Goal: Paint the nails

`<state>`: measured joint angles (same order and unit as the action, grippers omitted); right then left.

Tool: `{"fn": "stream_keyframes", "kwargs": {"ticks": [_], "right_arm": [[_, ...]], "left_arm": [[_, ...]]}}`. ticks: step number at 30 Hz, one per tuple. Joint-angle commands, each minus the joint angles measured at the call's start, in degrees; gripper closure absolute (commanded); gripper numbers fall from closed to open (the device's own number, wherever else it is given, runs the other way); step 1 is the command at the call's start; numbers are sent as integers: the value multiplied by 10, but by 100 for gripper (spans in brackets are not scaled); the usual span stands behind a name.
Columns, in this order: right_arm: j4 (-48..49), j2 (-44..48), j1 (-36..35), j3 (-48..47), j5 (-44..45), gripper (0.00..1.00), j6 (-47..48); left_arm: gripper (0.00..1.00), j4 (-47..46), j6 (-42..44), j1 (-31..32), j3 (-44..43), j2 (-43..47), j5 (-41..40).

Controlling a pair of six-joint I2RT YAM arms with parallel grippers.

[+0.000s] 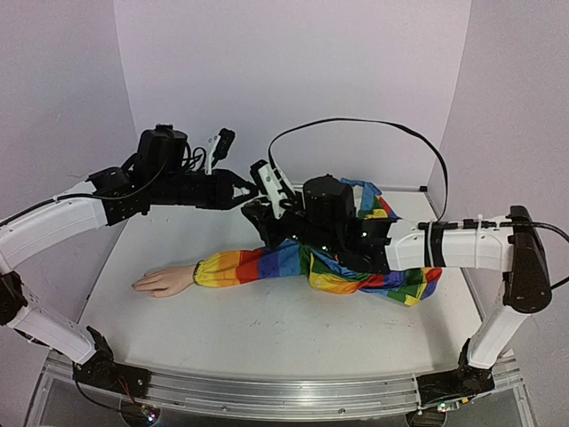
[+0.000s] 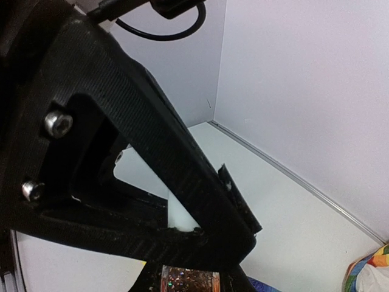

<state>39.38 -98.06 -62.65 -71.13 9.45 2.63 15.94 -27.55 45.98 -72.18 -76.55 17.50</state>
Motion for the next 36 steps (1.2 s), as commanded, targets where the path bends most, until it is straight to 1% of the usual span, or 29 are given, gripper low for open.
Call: {"fn": "stream_keyframes", "kwargs": {"ticks": [1,3,4,5,7,9,11,13,15,17,18,19,20,21,22,23,25,27,29,32,34,36], "right_arm": [[59,37,15,-31,-134,100,-38],[80,53,52,-19,-286,100,-73],[111,60,72,-9,-389,100,-96],[155,68,86,8,-486,100,-122],[266,83,97,45,-628,100,-173],[340,94,97,63,-699,100,-223],[366,103,96,71,-715,100,-249],[365,117,97,86,-693,100,-246],[361,136,99,110,-652,100,-236],[344,147,107,125,-619,100,-224],[331,153,110,130,-597,100,-214],[299,159,112,133,-566,100,-194],[254,164,112,132,-525,100,-168],[218,166,112,129,-492,100,-147],[189,167,112,125,-456,100,-132],[150,166,112,120,-418,100,-110],[110,162,112,111,-344,100,-93],[86,153,112,98,-294,100,-79],[67,142,102,83,-249,100,-63],[57,123,72,66,-126,100,-41],[57,109,46,56,-37,100,-31],[54,92,24,43,28,100,-12]], "left_arm": [[100,-44,108,25,-22,-20,226],[100,-50,160,25,-16,-21,350],[100,-52,179,25,-13,-20,400],[100,-54,198,25,-13,-19,454],[100,-54,223,25,-20,-19,530],[100,-54,239,25,-31,-24,580],[100,-54,242,22,-43,-32,599],[100,-53,240,16,-49,-38,588],[99,-52,237,7,-49,-37,563],[92,-48,230,-2,-41,-22,497],[82,-41,228,-8,-37,-12,466],[67,-29,225,-13,-34,0,422],[49,-19,217,-17,-28,13,377],[36,-14,207,-22,-19,27,341],[26,-14,198,-28,-8,41,323],[22,-12,188,-35,2,54,315],[17,-6,164,-44,16,77,292],[15,3,138,-47,24,93,256],[16,9,91,-47,22,102,196],[17,10,0,-47,17,107,98],[16,10,-51,-47,19,106,57],[16,6,-73,-47,17,100,48]]}}
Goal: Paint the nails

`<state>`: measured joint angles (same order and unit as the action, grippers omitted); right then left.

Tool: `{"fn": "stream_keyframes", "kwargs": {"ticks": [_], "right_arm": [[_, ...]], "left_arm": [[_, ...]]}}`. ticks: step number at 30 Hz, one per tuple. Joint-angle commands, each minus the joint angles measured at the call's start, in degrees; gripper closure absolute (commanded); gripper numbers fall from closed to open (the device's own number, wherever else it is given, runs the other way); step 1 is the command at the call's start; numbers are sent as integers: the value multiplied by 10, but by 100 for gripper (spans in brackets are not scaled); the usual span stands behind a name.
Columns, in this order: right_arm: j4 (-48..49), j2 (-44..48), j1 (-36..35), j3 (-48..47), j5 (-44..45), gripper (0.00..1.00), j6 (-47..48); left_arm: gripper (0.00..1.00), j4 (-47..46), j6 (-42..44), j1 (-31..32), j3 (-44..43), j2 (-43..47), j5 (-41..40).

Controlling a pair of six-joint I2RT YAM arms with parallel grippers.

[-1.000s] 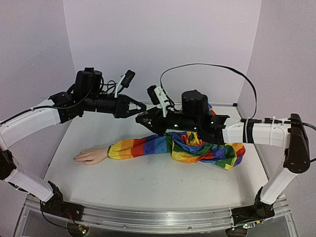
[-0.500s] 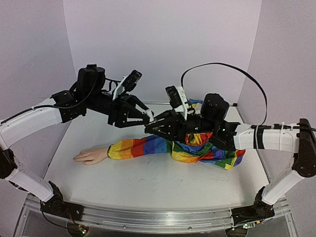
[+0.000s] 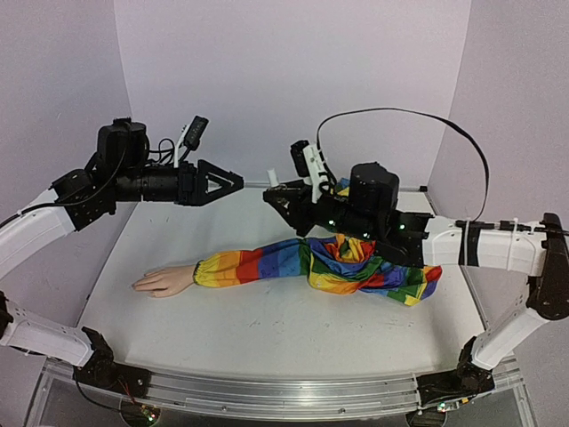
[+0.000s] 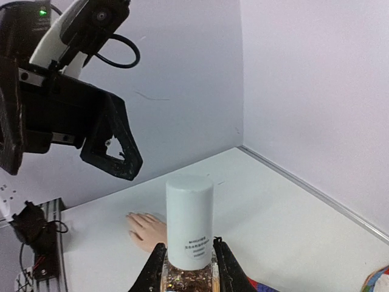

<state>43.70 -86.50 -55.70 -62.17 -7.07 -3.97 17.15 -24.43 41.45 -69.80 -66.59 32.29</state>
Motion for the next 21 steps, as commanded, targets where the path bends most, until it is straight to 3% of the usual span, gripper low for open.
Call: {"fn": "stream_keyframes", "kwargs": {"ticks": [1,7,11,21], "right_arm": [[9,-32,-57,-54,216,100,59],[6,-76,-87,-88,262,100,62],[6,-95,-98,-107,261,100,62],[3,-118,-107,-130,258,100,75]], "left_arm": [[16,-8,-105,-1,-9,-4,-100],[21,-41,-124,8,0,-12,-120],[29,-43,-112,25,-3,-25,-140],[72,-44,-88,47,-18,-56,-164]]}}
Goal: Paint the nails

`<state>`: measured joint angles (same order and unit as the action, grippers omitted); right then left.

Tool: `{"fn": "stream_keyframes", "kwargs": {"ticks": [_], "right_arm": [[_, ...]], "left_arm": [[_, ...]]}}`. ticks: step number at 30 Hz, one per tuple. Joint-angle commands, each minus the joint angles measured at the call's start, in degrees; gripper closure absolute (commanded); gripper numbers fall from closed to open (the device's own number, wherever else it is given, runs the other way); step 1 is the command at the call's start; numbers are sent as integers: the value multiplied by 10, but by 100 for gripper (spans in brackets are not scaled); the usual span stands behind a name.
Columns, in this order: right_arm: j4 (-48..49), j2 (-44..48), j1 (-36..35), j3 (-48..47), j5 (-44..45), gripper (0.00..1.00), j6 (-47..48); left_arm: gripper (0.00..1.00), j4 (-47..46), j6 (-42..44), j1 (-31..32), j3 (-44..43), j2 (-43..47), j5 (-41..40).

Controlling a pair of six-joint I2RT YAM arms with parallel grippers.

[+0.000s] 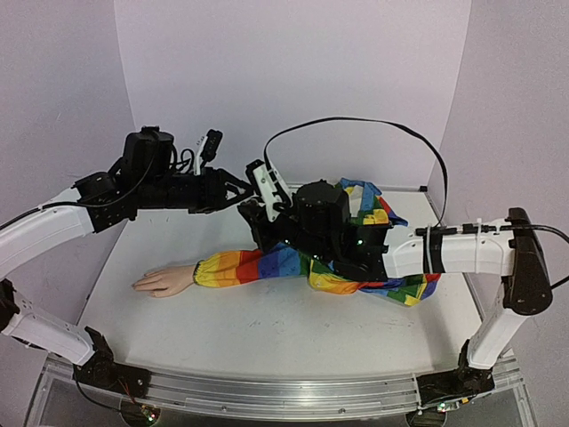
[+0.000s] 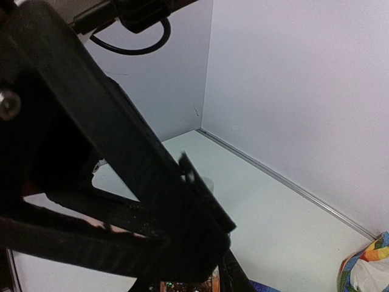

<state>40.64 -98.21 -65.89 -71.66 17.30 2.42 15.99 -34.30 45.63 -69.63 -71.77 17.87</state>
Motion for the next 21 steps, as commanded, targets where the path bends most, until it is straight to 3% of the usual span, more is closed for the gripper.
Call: {"fn": "stream_keyframes", "kwargs": {"ticks": [1,10,15,17,19,21], "right_arm": [[34,-2,-5,-36,14,100,11],[38,11,-5,-31,-17,100,-6],[40,50,10,-15,-152,100,-5],[49,76,41,-1,-330,100,-17],[103,96,81,22,-636,100,-57],[195,109,98,43,-840,100,-108]], "left_arm": [[75,-32,12,7,-21,-7,-21],[94,-32,50,24,-26,-32,24],[100,-32,207,36,-28,-50,232],[100,-32,265,36,-19,-46,349],[100,-32,295,36,-19,-44,438],[100,-32,305,35,-30,-41,506]]}}
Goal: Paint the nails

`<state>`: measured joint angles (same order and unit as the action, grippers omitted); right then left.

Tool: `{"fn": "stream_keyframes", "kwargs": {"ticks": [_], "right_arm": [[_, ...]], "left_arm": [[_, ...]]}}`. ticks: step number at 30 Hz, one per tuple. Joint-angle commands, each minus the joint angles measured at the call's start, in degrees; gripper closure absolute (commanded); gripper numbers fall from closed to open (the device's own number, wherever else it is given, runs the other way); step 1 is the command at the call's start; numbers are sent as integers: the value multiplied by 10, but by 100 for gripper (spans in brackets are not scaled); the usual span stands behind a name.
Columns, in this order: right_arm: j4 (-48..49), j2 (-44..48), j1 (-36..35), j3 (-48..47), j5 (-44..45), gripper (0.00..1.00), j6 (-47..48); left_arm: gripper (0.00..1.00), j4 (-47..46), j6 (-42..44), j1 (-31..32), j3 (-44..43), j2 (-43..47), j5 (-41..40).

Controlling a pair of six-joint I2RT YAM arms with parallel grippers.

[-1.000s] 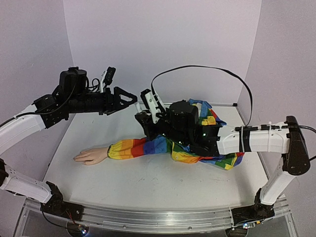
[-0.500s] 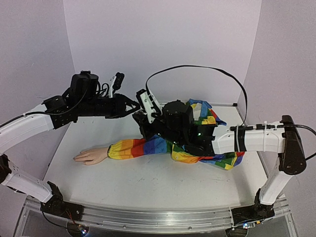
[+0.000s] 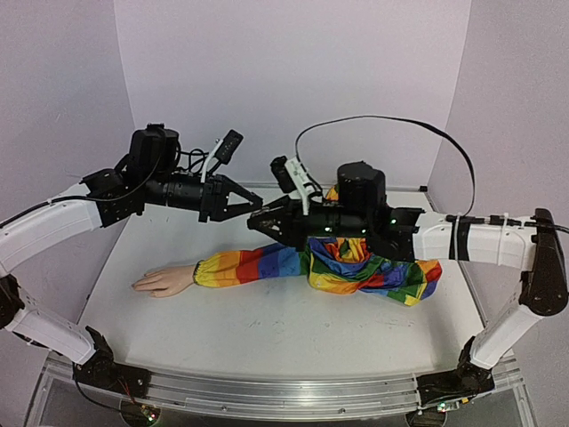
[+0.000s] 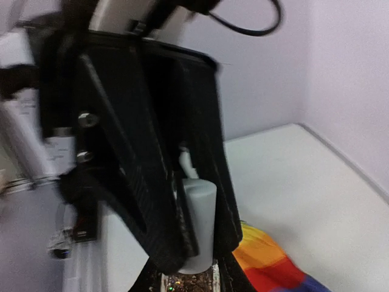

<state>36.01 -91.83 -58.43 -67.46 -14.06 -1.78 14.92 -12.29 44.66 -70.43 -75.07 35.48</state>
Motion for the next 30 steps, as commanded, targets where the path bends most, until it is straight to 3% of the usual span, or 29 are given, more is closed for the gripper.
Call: {"fn": "stream_keyframes", "kwargs": {"ticks": [1,3,7,12,13,15,21,25,30], "right_arm": [[264,53,24,7,-560,100,-85],[271,70,25,15,-553,100,-104],[269,108,36,60,-435,100,-101],[209,146,49,107,-217,100,-64],[193,147,49,106,-152,100,-62],[150,142,49,93,-75,100,-51],[76,90,43,48,86,100,-41],[59,54,8,16,204,100,-38],[49,4,-50,-27,333,100,-7]], "left_arm": [[100,-21,89,45,-28,-7,340],[100,-21,93,45,-37,-8,342],[97,-21,91,45,-47,-10,315],[37,37,119,40,-41,22,181],[27,51,122,40,-42,35,142],[17,69,117,39,-41,53,87],[14,113,66,39,-58,74,-68],[15,122,-24,33,-76,75,-202],[20,120,-83,25,-93,56,-217]]}}
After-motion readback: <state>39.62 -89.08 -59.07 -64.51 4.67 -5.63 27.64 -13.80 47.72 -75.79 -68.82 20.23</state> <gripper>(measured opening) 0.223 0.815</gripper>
